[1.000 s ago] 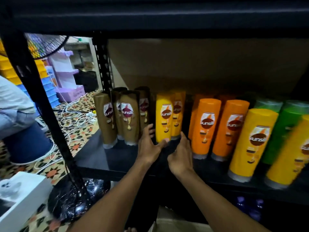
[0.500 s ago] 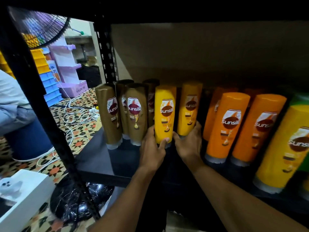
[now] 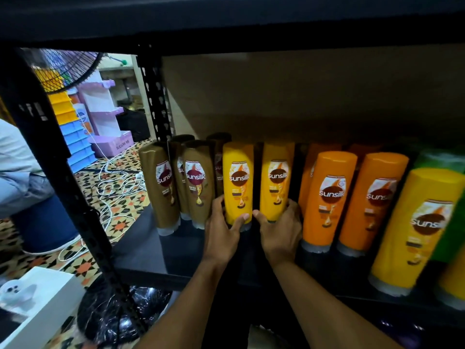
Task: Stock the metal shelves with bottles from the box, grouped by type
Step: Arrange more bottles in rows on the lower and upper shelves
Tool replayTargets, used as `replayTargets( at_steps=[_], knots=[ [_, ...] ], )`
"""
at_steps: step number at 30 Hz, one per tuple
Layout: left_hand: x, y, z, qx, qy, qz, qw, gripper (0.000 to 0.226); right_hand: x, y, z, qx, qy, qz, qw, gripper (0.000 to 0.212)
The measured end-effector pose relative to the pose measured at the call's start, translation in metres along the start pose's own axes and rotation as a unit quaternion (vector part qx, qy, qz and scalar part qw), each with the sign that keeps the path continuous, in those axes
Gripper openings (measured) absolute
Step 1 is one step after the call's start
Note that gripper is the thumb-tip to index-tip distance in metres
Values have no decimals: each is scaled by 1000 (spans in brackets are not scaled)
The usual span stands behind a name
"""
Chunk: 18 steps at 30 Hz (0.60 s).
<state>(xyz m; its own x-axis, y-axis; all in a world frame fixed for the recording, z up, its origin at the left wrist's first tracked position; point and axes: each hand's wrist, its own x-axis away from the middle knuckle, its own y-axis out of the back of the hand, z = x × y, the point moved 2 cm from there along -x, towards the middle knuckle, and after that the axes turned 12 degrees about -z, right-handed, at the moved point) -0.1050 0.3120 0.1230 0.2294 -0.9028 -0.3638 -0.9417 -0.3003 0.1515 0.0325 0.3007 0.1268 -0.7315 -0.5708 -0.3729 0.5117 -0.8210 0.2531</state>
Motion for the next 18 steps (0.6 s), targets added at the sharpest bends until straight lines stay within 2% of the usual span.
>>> replayTargets(
  at_steps=[6, 13, 18],
  knots=[
    [1, -2, 0, -23, -25, 9, 999, 59, 5, 5, -2, -7, 11, 16, 1000, 76],
    [-8, -11, 4, -23, -11, 20, 999, 53, 5, 2, -2, 4, 5, 19, 1000, 76],
    [-18, -15, 4, -34, -10, 31, 999, 58, 4, 0, -4, 19, 8, 17, 1000, 76]
  ],
)
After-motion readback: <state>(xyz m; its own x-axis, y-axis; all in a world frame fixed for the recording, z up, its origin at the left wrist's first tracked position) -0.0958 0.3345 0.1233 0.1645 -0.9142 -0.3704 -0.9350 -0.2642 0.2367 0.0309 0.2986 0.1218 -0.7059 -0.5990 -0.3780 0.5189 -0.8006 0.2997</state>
